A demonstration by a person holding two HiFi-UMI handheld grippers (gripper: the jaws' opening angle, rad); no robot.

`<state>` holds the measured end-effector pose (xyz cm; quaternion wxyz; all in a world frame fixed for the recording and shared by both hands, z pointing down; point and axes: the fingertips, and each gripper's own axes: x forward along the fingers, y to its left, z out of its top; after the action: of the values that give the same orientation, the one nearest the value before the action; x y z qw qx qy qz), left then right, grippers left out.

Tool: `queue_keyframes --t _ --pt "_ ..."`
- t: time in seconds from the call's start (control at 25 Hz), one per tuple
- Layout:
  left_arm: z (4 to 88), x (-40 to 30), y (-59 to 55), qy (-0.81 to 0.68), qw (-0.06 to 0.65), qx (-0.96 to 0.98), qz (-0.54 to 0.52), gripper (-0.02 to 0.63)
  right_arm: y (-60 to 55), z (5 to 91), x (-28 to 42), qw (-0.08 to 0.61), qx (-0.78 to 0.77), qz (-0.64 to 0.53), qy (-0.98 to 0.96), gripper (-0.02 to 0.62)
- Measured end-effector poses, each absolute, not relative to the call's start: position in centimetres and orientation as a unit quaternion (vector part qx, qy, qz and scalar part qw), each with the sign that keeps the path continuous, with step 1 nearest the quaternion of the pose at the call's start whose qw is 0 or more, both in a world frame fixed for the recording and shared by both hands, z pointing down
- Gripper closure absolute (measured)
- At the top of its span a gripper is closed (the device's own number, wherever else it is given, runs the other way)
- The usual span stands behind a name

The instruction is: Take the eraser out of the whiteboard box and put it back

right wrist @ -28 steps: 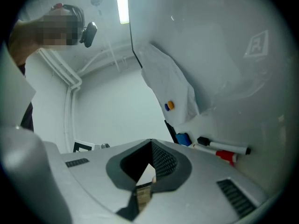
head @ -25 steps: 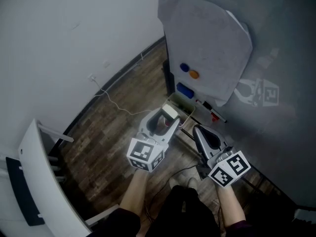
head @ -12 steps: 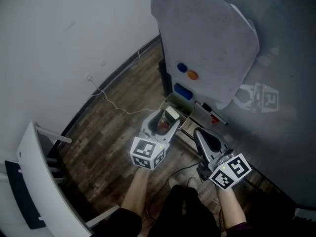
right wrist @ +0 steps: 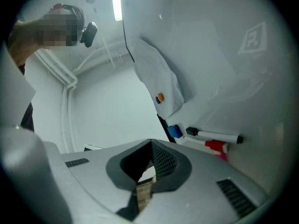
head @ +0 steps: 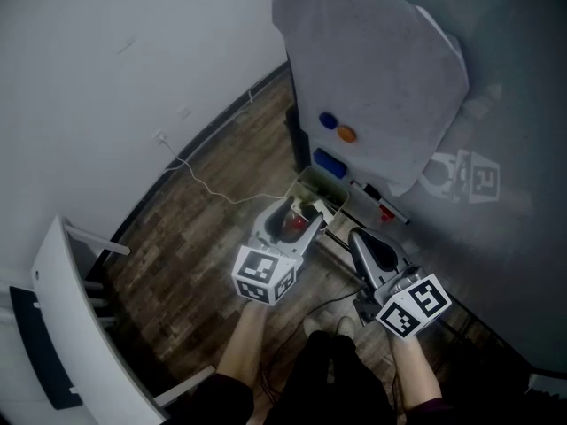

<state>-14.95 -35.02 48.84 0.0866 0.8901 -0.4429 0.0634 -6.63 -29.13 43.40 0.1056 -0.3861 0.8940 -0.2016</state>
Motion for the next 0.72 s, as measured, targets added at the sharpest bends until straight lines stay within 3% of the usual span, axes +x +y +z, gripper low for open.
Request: queue_keyframes --t 0.36,0.72 --pt "45.9 -14.8 -33.9 -0.443 0.087 0.891 0.047 0.362 -29.0 42.1 -6.3 0.110 -0.383 -0.191 0.897 0.592" --pt "40.0 -14.2 -30.9 -0.448 0.042 0.893 0.026 0.491 -27.9 37.8 -6.4 0.117 -0.363 -0.158 0.911 0.592"
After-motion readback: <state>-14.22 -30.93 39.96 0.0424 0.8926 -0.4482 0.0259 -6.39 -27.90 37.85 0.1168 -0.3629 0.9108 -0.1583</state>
